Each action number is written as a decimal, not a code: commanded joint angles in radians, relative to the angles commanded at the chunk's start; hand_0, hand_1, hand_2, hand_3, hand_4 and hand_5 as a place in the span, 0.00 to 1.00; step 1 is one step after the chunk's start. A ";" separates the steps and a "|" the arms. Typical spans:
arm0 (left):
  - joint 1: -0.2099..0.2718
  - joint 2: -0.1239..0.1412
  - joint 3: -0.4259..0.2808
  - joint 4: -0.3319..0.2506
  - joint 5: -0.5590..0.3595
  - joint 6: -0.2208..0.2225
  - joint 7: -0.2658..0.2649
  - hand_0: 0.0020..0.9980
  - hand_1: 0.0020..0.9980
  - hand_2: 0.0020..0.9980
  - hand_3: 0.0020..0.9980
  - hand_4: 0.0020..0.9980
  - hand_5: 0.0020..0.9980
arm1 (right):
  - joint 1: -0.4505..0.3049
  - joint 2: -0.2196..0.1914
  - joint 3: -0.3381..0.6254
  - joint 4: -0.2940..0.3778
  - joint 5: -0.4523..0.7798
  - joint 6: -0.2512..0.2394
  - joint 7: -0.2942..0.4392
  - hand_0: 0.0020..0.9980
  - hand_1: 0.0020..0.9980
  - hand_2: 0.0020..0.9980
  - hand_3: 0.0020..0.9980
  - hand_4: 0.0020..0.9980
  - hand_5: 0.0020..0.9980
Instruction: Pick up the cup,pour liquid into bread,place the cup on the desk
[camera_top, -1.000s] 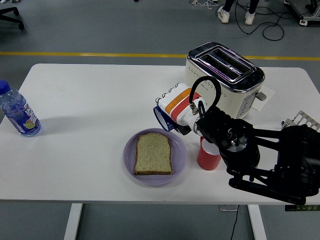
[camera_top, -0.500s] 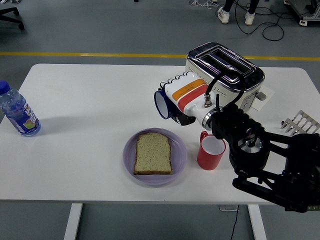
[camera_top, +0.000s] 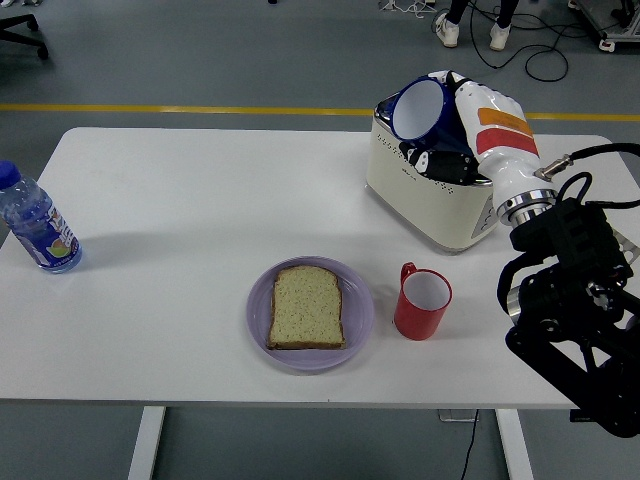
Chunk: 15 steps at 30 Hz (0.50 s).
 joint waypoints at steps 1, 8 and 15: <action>0.000 0.000 0.000 0.000 0.000 0.000 0.000 0.63 0.64 0.65 0.50 0.24 0.86 | -0.022 0.012 0.037 -0.001 -0.005 -0.009 0.000 0.40 0.40 0.56 0.56 0.60 0.06; -0.002 0.000 0.003 0.001 0.006 0.000 0.001 0.63 0.64 0.65 0.50 0.24 0.86 | -0.154 0.073 0.296 -0.016 0.009 -0.071 0.000 0.41 0.40 0.56 0.56 0.59 0.05; -0.005 0.000 -0.001 0.000 0.011 0.000 0.000 0.63 0.64 0.65 0.50 0.24 0.86 | -0.275 0.080 0.392 -0.038 0.188 -0.182 0.132 0.42 0.42 0.58 0.58 0.56 0.05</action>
